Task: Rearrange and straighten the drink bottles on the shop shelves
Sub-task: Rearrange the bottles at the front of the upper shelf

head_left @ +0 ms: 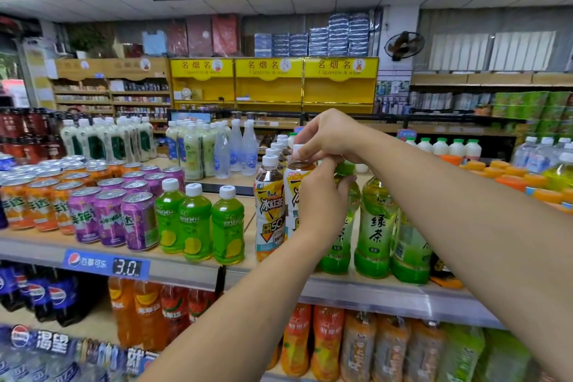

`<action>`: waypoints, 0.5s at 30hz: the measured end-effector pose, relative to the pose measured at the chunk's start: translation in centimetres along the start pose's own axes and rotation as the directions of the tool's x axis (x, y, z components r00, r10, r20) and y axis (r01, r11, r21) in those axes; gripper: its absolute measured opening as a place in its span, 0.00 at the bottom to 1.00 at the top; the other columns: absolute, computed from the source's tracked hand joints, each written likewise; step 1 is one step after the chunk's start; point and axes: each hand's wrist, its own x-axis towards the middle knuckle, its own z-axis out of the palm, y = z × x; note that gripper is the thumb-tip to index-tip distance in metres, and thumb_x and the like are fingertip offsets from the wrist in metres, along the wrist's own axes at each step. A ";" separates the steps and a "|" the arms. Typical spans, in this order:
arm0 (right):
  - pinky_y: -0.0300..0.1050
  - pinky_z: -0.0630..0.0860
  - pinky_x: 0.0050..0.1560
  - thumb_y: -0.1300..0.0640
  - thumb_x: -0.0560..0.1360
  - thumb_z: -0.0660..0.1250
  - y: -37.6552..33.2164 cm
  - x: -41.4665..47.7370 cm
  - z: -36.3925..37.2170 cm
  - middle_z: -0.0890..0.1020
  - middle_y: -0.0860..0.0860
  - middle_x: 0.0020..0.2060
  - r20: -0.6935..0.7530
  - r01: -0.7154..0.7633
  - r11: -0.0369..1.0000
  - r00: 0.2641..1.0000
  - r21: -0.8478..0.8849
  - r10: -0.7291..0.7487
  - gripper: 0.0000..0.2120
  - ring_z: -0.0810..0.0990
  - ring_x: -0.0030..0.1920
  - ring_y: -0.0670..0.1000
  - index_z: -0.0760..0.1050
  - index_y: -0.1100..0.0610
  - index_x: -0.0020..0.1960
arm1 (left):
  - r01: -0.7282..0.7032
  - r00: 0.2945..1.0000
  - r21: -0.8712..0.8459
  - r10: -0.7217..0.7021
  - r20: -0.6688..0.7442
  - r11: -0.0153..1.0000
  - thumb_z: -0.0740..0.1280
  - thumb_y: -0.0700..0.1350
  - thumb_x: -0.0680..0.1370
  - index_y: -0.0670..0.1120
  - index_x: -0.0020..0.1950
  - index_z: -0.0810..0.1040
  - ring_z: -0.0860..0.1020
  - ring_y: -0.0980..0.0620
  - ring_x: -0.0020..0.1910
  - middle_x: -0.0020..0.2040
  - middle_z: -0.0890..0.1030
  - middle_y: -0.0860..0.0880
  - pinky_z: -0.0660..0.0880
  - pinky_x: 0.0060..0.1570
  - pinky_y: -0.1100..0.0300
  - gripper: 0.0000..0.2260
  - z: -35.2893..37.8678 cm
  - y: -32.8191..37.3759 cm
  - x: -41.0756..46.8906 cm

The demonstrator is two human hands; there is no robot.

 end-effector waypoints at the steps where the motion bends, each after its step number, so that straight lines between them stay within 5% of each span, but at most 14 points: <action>1: 0.46 0.84 0.39 0.62 0.64 0.81 0.1 0.0 0.0 0.87 0.54 0.43 0.006 -0.011 1.000 1.000 -0.012 0.011 0.10 0.88 0.39 0.52 0.83 0.56 0.43 | 0.016 1.000 -0.025 -0.015 0.015 1.000 0.73 0.42 0.74 0.45 0.54 0.80 0.78 0.56 0.45 0.48 0.84 0.50 0.72 0.44 0.63 0.10 -0.1 0.0 0.0; 9: 0.39 0.81 0.34 0.59 0.62 0.82 0.5 0.3 -0.2 0.87 0.52 0.40 0.093 -0.058 0.994 0.993 -0.089 0.067 0.13 0.87 0.35 0.47 0.84 0.55 0.45 | -0.026 0.998 0.013 0.025 0.049 1.000 0.73 0.40 0.73 0.45 0.58 0.82 0.79 0.54 0.53 0.54 0.85 0.50 0.70 0.54 0.69 0.14 -1.2 0.4 -0.6; 15: 0.41 0.80 0.39 0.55 0.63 0.82 1.4 -0.1 -0.1 0.86 0.49 0.43 0.052 -0.031 0.993 0.998 -0.111 0.037 0.12 0.85 0.45 0.48 0.83 0.49 0.43 | -0.064 0.997 0.014 0.063 0.048 0.998 0.74 0.40 0.73 0.45 0.57 0.82 0.80 0.55 0.51 0.52 0.85 0.51 0.77 0.54 0.58 0.13 -1.7 0.2 -0.8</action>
